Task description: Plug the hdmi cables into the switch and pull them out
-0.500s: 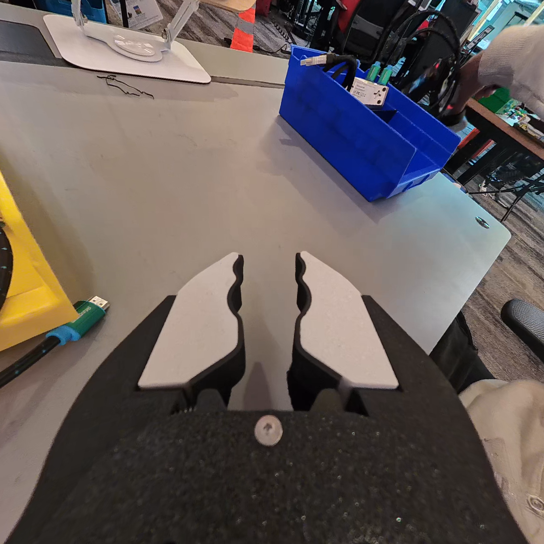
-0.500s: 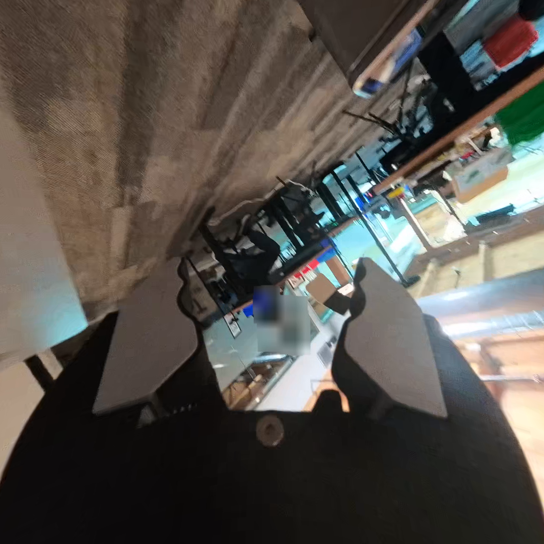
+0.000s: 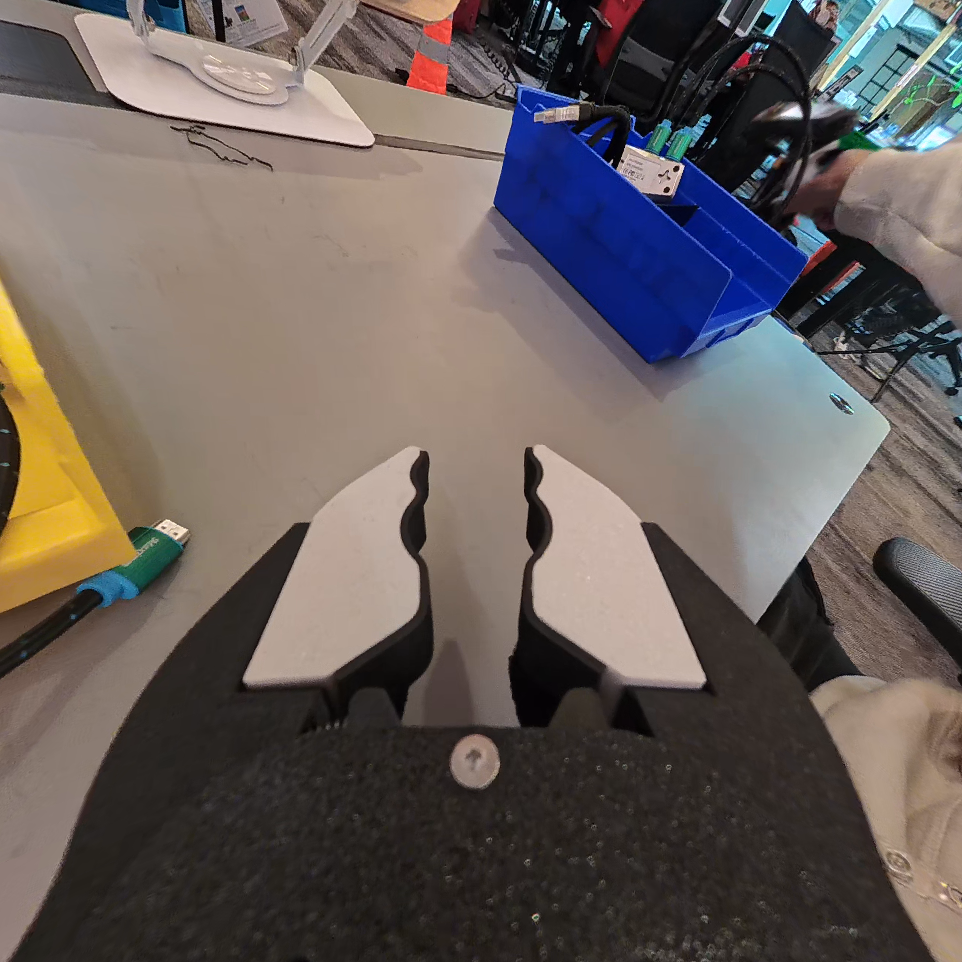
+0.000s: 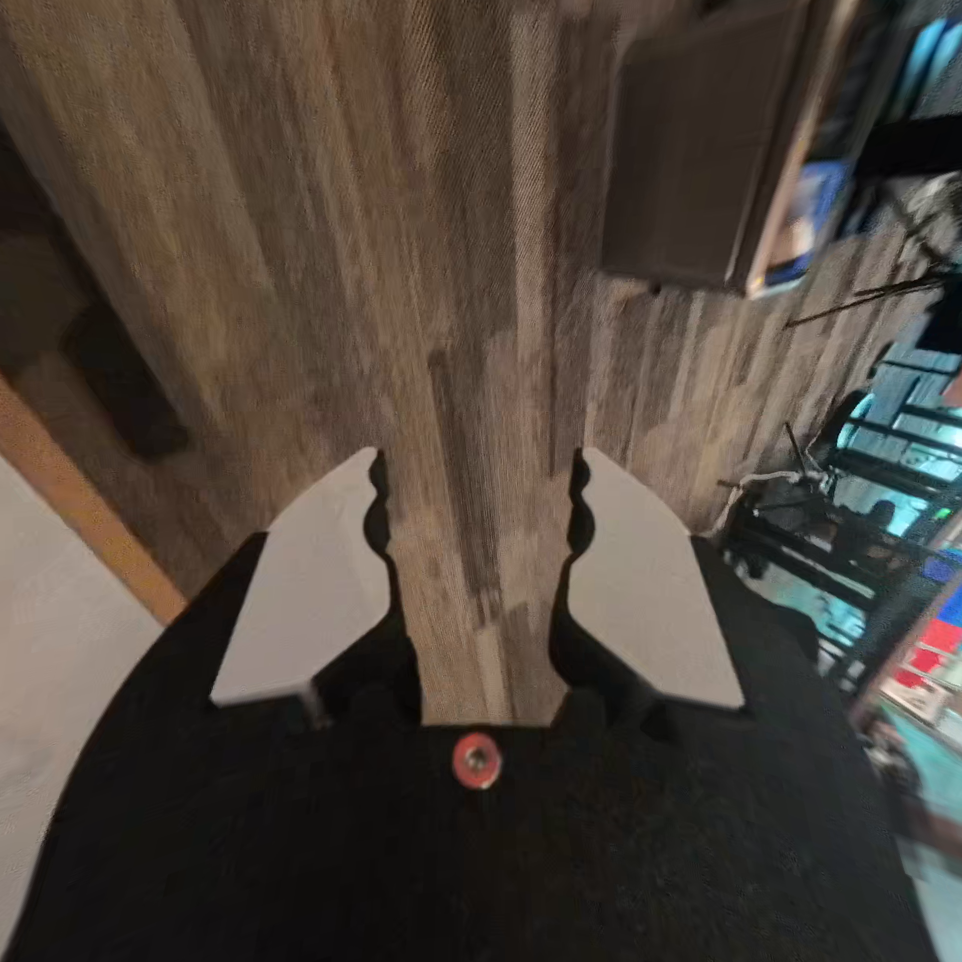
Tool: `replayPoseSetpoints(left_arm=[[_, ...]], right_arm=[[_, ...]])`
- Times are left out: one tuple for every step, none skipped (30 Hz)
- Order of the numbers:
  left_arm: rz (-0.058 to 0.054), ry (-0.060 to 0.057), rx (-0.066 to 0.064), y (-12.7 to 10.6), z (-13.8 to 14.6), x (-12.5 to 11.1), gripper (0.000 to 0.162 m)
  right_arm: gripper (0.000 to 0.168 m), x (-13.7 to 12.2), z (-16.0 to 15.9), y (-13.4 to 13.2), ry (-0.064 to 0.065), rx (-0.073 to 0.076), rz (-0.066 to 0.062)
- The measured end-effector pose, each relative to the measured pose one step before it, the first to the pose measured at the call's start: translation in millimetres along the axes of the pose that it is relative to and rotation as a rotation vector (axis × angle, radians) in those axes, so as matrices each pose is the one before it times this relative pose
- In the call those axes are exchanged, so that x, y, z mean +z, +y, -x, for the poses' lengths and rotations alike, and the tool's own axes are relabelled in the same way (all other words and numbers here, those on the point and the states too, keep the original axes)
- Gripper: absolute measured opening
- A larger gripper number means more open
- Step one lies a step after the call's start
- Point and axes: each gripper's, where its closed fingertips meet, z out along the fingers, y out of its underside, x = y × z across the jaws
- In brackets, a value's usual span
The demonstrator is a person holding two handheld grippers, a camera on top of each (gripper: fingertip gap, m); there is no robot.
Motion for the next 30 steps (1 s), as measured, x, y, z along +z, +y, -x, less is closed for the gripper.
replayPoseSetpoints(left_arm=[[-0.0048,-0.0174,0.0137,-0.92,2.15,-1.84,0.034],[-0.0054,-0.0206,0.0167,-0.94,2.63,-2.15,0.034],[-0.0101,-0.0206,0.0168,-1.89,2.71,-2.48,0.034],[-0.0172,-0.0199,0.0151,-2.91,2.69,-2.78,0.035],[-0.0212,-0.0199,0.0145,-3.48,2.7,-3.13,0.036],[-0.0202,-0.0211,0.0137,-3.37,2.98,-3.5,0.037],[-0.0177,-0.0213,0.0109,-3.16,2.93,-3.91,0.037],[-0.0172,-0.0192,0.0084,-3.2,2.55,-4.47,0.038],[-0.0166,-0.0213,0.0117,-2.88,2.89,-5.4,0.04],[-0.0106,-0.0308,0.0178,-1.6,4.45,-6.06,0.04],[-0.0033,-0.0359,0.0195,-0.35,5.58,-6.96,0.043],[-0.0029,-0.0327,0.015,0.35,5.89,-8.03,0.043],[-0.0078,-0.0288,0.009,0.04,6.12,-8.93,0.043],[-0.0105,-0.0304,0.0045,0.04,7.17,-9.56,0.044],[-0.0087,-0.0351,0.0023,0.49,8.52,-9.69,0.045],[-0.0041,-0.0325,0.0068,1.41,8.92,-9.54,0.046],[-0.0005,-0.0259,0.0155,2.5,8.42,-8.92,0.047],[-0.0017,-0.0279,0.0219,2.86,8.98,-7.89,0.047],[-0.0053,-0.0328,0.0232,2.81,9.61,-6.6,0.047],[-0.0075,-0.0275,0.0204,1.95,8.81,-4.72,0.045],[-0.0085,-0.0155,0.0133,0.67,6.87,-2.26,0.042],[-0.0096,-0.0052,0.0037,-0.49,4.89,0.05,0.042],[-0.0119,0.0035,-0.009,-1.38,3.42,2.09,0.042],[-0.0133,0.0138,-0.0242,-1.41,1.51,3.68,0.043],[-0.0119,0.0268,-0.0329,-0.49,-0.88,4.59,0.048],[-0.0051,0.0325,-0.0289,1.21,-2.47,4.69,0.056],[0.0052,0.0234,-0.0209,3.09,-2.02,4.04,0.066],[0.014,0.0093,-0.0143,4.26,-0.92,2.71,0.072],[0.0167,-0.0006,-0.0094,4.17,-0.51,1.27,0.072],[0.0107,-0.0024,-0.0074,2.61,-1.0,-0.55,0.072]], right_arm=[[0.058,-16.07,-17.92,-14.36,0.0312,0.0961,-0.1702],[0.059,-18.32,-8.49,-13.1,-0.0076,0.0629,-0.154],[0.063,-20.46,-5.47,-11.89,0.0035,0.0293,-0.1418],[0.06,-22.09,-3.07,-7.8,0.0128,-0.0088,-0.1137],[0.054,-23.29,-2.91,-4.12,0.0261,-0.0252,-0.0797],[0.051,-24.68,-1.64,-4.78,0.0231,-0.0109,-0.0814],[0.051,-25.86,4.44,-6.13,-0.0159,0.0114,-0.0859],[0.051,-27.4,10.12,-8.05,-0.0467,0.0286,-0.0874],[0.051,-27.97,13.41,-10.6,-0.0519,0.0395,-0.1001],[0.048,-27.65,19.29,-11.37,-0.0701,0.0453,-0.1022],[0.048,-25.47,24.71,-11.83,-0.0822,0.042,-0.104],[0.049,-22.12,25.65,-9.22,-0.0646,0.0407,-0.0914],[0.047,-19.1,26.59,-4.03,-0.0569,0.0524,-0.0663],[0.042,-15.8,29.53,0.66,-0.0715,0.0586,-0.0418],[0.044,-11.83,28.85,5.67,-0.058,0.0725,-0.0252],[0.05,-8.79,27.39,11.64,-0.052,0.052,-0.0013],[0.052,-6.38,21.51,15.42,-0.0199,0.0335,0.015],[0.053,-5.34,16.28,14.79,0.0014,0.0072,0.0086],[0.051,-4.73,10.68,12.7,0.0225,-0.0241,0.0019],[0.049,-4.08,8.73,13.13,0.0262,-0.0282,0.0175],[0.051,-2.85,12.45,10.43,-0.0063,-0.02,0.0285],[0.056,-2.12,13.97,5.62,-0.0218,-0.0223,0.0211],[0.056,-2.38,11.16,4.07,-0.0094,-0.0312,0.0065],[0.055,-1.9,7.7,4.21,0.0059,-0.0355,-0.0038],[0.053,-0.37,6.99,4.38,0.0013,-0.0271,-0.0032],[0.053,1.42,7.41,2.5,-0.0163,-0.0082,0.0013],[0.054,2.57,5.92,-0.29,-0.0214,0.0088,0.0014],[0.055,2.66,3.21,-1.63,-0.0144,0.0164,-0.0066],[0.055,2.33,-0.32,-1.2,-0.0009,0.009,-0.0073],[0.055,1.74,-2.64,-0.42,0.0091,0.0027,-0.0034]])
